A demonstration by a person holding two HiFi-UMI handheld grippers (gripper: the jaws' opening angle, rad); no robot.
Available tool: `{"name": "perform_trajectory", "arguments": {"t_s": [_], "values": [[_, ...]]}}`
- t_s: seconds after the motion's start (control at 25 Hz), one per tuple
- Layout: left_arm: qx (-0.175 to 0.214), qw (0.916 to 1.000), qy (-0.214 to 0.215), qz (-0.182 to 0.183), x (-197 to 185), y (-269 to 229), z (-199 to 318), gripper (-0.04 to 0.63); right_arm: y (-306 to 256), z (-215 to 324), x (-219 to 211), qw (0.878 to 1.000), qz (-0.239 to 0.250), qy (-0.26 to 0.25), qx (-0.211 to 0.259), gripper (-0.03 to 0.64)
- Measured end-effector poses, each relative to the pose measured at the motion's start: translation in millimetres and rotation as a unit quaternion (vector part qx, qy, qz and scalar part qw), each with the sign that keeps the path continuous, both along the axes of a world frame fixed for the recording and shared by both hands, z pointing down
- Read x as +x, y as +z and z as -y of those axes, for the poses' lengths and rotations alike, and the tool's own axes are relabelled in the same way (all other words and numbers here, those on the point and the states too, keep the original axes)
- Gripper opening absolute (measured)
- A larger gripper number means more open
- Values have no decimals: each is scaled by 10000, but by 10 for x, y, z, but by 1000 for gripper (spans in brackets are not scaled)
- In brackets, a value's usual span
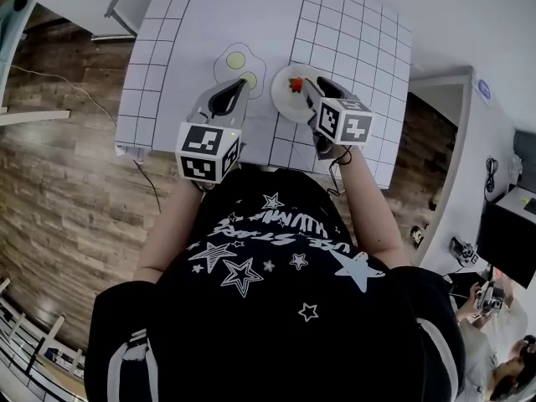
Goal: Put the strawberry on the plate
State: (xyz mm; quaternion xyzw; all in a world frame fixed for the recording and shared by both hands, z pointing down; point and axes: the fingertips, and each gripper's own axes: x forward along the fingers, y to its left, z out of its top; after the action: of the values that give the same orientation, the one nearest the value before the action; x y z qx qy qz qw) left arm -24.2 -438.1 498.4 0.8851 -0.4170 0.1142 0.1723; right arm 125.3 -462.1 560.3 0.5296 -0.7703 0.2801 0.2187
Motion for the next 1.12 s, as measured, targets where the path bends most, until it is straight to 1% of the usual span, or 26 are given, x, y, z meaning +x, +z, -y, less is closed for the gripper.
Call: {"name": "perform_trajectory", "arguments": {"t_s": [0.28, 0.4, 0.68, 0.96, 1.12], "values": [[68, 9999, 96, -58, 85, -46, -59, 6, -109, -130, 117, 9998, 133, 119, 123, 144], [99, 9998, 133, -68, 132, -70, -93, 6, -153, -175, 151, 9996, 192, 139, 177, 108], [181, 9995, 273, -24, 268, -143, -225, 6, -235, -310, 271, 9991, 191, 249, 272, 54], [214, 9991, 363, 17, 417, -179, -450, 6, -228, -597, 380, 9993, 166, 235, 225, 40], [302, 9989, 368, 29, 549, -226, -626, 6, -267, -800, 567, 9989, 161, 331, 287, 40]]}}
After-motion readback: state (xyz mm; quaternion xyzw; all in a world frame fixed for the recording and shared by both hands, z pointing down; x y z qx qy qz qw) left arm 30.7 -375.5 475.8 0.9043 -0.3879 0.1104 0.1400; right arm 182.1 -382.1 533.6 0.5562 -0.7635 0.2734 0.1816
